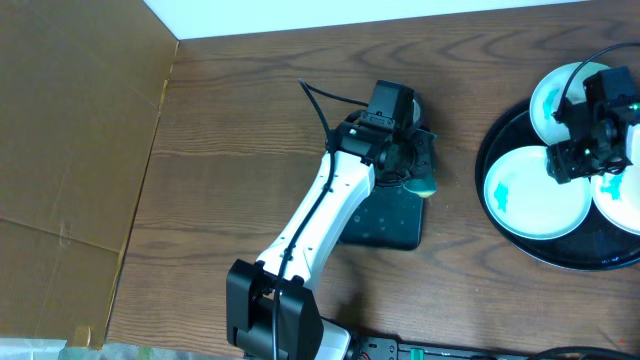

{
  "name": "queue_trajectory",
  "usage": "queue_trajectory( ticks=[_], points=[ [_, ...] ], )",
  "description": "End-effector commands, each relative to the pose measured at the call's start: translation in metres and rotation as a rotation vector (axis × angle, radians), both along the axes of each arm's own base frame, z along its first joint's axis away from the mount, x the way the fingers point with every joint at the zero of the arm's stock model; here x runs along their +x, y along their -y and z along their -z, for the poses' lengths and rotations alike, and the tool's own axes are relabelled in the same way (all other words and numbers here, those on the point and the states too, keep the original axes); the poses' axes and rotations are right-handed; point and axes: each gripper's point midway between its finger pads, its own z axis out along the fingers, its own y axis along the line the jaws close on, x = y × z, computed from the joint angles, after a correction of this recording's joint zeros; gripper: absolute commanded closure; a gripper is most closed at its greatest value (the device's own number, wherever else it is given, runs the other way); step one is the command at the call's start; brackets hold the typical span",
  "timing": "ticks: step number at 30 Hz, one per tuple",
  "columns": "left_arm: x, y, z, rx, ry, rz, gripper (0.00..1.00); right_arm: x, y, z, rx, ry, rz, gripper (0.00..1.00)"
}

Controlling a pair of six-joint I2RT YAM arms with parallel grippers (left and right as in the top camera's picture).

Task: Clean dirty plates on tray and stack at the side
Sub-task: 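Lift the sponge with the left gripper and carry it to the plates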

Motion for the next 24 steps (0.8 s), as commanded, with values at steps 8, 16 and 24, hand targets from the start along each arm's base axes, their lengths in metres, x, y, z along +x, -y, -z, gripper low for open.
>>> queue_trajectory(
  ticks=[8, 16, 24],
  points=[
    [0.001, 0.004, -0.003, -0.033, -0.010, -0.064, 0.93, -0.011, 0.002, 0.034, 0.044, -0.092, -0.071, 0.44],
    [0.004, 0.042, -0.010, -0.091, 0.043, -0.039, 0.93, -0.017, -0.008, 0.035, 0.100, -0.121, -0.080, 0.65],
    [0.011, 0.093, 0.015, -0.091, 0.061, -0.071, 0.93, -0.019, -0.008, 0.035, 0.106, -0.136, -0.062, 0.86]
  ],
)
